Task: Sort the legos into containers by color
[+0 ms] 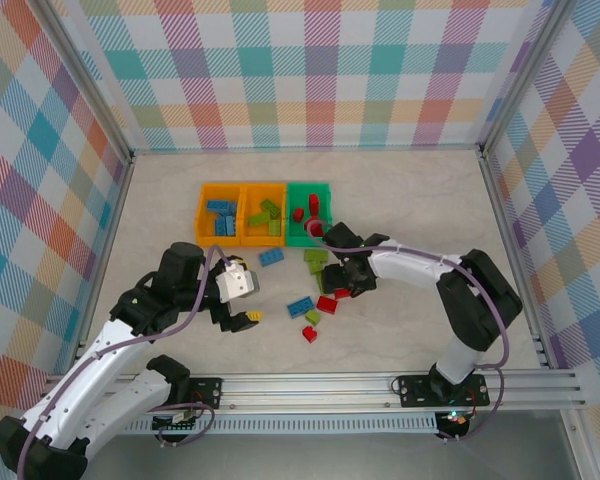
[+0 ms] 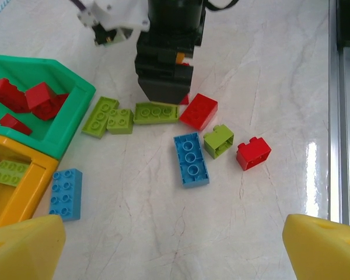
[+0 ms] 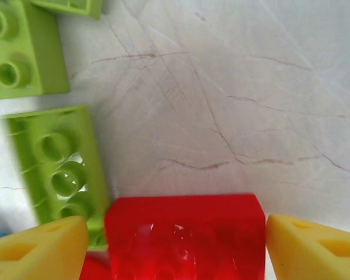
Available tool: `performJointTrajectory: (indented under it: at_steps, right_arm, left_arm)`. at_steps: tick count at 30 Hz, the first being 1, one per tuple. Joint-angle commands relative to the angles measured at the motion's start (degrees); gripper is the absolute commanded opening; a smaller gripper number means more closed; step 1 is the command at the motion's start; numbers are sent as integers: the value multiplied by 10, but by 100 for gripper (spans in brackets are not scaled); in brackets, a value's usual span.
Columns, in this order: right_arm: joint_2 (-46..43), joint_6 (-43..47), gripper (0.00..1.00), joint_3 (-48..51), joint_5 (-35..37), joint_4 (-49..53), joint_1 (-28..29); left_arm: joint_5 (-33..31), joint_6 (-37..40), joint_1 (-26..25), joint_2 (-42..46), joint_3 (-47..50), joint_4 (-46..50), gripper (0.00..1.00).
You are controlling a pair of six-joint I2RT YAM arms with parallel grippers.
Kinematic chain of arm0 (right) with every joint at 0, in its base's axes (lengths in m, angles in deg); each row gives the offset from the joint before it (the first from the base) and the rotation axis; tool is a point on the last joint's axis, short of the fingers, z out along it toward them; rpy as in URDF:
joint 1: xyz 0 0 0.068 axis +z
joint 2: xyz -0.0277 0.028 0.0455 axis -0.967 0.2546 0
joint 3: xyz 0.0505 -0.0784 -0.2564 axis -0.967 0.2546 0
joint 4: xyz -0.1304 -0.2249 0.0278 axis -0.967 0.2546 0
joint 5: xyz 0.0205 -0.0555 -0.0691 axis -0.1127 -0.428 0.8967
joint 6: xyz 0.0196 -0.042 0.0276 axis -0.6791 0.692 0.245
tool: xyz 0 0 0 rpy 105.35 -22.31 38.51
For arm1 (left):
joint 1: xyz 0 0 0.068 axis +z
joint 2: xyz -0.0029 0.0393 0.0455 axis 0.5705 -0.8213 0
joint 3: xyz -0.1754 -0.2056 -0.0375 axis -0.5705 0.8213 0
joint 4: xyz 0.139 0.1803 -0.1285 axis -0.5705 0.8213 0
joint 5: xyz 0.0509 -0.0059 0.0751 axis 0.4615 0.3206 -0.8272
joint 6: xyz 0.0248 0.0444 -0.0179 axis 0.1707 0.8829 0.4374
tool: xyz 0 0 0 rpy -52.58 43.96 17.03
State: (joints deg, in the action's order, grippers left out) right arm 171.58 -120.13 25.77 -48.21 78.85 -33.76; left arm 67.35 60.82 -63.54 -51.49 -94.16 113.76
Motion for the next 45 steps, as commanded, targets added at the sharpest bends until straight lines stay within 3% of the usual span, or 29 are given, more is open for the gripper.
performJointTrajectory:
  at_steps: [1, 5, 12, 19, 23, 27, 37, 38, 42, 45]
  right_arm:
    - [-31, 1, 77, 9, 4, 1, 0]
    - [-25, 1, 69, 24, 5, -7, 0]
    - [9, 7, 76, 32, 27, -7, 0]
    - [33, 7, 61, 32, 33, -15, 0]
    - [27, 11, 74, 32, 18, -5, 0]
    - [13, 18, 75, 41, -9, -14, 0]
    - [3, 13, 52, 58, -1, -17, -7]
    - [-3, 13, 54, 60, -7, -14, -8]
    - [-47, 50, 78, 97, -49, -22, -8]
    - [-101, 91, 81, 133, -57, -31, -8]
  left_arm:
    - [8, 6, -2, 4, 5, -16, 96]
    - [5, 5, -2, 5, 5, -17, 99]
    - [11, 1, -2, 7, 6, -20, 100]
    - [11, 2, -2, 9, 8, -17, 100]
    - [22, 8, -2, 16, 14, -18, 100]
    - [26, 9, -2, 18, 16, -21, 100]
    - [20, 7, -2, 15, 16, -20, 100]
    - [19, 7, -2, 14, 16, -20, 100]
    - [19, 7, -2, 13, 16, -17, 100]
    - [20, 7, -2, 12, 17, -20, 100]
